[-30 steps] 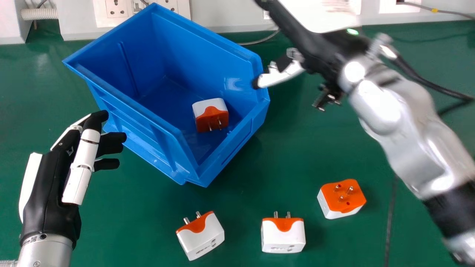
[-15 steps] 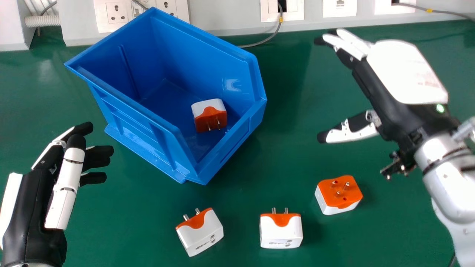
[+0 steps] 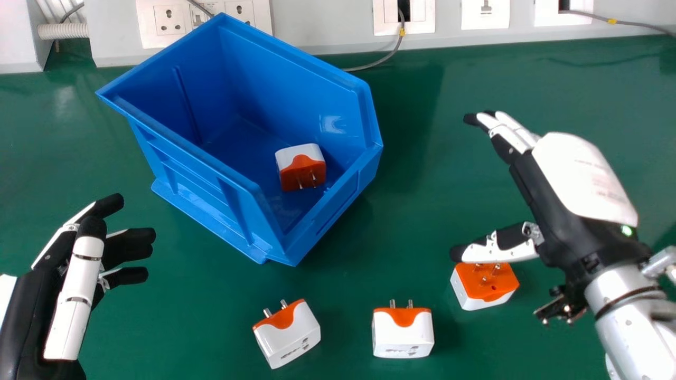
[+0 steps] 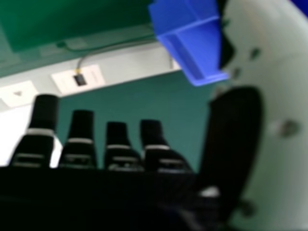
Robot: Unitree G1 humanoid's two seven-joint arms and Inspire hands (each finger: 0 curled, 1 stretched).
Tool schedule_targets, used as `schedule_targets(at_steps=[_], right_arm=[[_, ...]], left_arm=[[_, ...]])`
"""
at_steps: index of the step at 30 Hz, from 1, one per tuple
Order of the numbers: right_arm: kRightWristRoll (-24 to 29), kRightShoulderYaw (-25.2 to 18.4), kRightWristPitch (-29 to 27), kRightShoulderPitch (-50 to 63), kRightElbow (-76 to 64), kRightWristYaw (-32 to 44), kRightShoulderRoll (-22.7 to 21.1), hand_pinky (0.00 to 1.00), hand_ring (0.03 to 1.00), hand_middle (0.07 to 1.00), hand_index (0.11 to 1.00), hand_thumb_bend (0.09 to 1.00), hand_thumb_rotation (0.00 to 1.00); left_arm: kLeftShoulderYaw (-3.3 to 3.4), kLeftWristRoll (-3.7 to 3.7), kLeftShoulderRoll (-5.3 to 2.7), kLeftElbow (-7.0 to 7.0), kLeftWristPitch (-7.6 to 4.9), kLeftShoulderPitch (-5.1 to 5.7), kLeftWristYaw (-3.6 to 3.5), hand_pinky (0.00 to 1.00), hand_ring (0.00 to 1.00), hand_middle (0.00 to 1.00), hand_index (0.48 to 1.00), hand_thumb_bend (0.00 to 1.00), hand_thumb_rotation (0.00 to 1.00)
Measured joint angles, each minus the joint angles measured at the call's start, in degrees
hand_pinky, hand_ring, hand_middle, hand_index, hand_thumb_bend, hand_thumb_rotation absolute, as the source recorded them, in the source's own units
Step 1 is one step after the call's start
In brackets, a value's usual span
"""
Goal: Pick all objects and put in blue box
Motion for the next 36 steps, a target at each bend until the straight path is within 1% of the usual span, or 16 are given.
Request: schedule_targets(at_steps=[3,5,6,8,12,15,19,26,29,31,33,36], right_arm=[[0.2,0.0,0.0,1.4,0.0,0.0,0.2,0.76,0.885,0.941,0.894,0.681,0.00],[0.4,0.0,0.0,2.2,-0.1,0.4,0.2,0.76,0.884,0.941,0.894,0.681,0.00],[0.6,0.0,0.0,2.6,-0.3,0.7,0.2,0.76,0.884,0.940,0.893,0.681,0.00],[0.8,-0.1,0.0,3.4,-0.8,1.3,0.2,0.76,0.884,0.939,0.889,0.681,0.00],[0.8,-0.1,-0.2,4.4,-0.7,2.5,-0.6,0.76,0.883,0.936,0.884,0.685,0.00],[0.8,-0.1,-0.4,4.6,-0.6,4.1,-2.1,0.76,0.883,0.934,0.883,0.687,0.00],[1.0,-0.4,-0.7,4.6,-0.3,5.9,-4.0,0.76,0.882,0.929,0.882,0.705,0.01],[2.4,-1.2,-1.1,3.7,1.4,8.2,-6.2,0.77,0.883,0.928,0.881,0.713,0.01],[2.7,-1.3,-1.7,2.8,3.4,8.4,-6.6,0.77,0.882,0.926,0.878,0.721,0.01],[2.7,-1.2,-2.4,2.4,5.3,8.4,-6.8,0.78,0.889,0.930,0.879,0.728,0.03],[2.5,-1.1,-3.1,2.1,7.1,8.1,-7.0,0.79,0.901,0.938,0.885,0.725,0.07],[2.0,-0.5,-3.7,2.0,9.7,7.1,-7.0,0.83,0.936,0.964,0.916,0.699,0.20]], left_arm=[[0.24,-1.00,-0.18,-0.07,-0.01,0.81,-0.10,0.68,0.73,0.72,0.854,0.49,0.89],[0.41,-1.72,-0.36,-0.07,-0.05,0.90,-0.12,0.68,0.73,0.72,0.855,0.50,0.89],[0.46,-1.86,-0.49,-0.07,-0.23,0.90,-0.12,0.68,0.73,0.72,0.856,0.50,0.89],[0.48,-1.90,-0.66,-0.07,-0.54,0.91,-0.12,0.68,0.74,0.72,0.856,0.51,0.89],[0.48,-1.91,-0.79,-0.07,-0.64,0.91,-0.05,0.68,0.73,0.72,0.856,0.52,0.90],[0.49,-1.91,-0.90,-0.07,-0.64,0.91,0.02,0.68,0.73,0.72,0.856,0.52,0.90],[0.49,-1.89,-0.93,-0.07,-0.64,0.85,0.11,0.68,0.73,0.71,0.854,0.53,0.90],[0.49,-1.76,-0.94,-0.07,-0.64,0.70,0.19,0.68,0.73,0.71,0.853,0.53,0.90],[0.49,-1.71,-0.93,-0.07,-0.64,0.52,0.35,0.68,0.73,0.71,0.852,0.53,0.89],[0.49,-1.67,-0.91,-0.07,-0.63,0.35,0.64,0.67,0.73,0.71,0.852,0.52,0.89],[0.52,-1.65,-0.86,-0.05,-0.64,0.22,0.79,0.67,0.73,0.71,0.851,0.52,0.89],[0.70,-1.65,-0.67,-0.03,-0.64,0.11,0.87,0.67,0.73,0.71,0.850,0.52,0.89]])
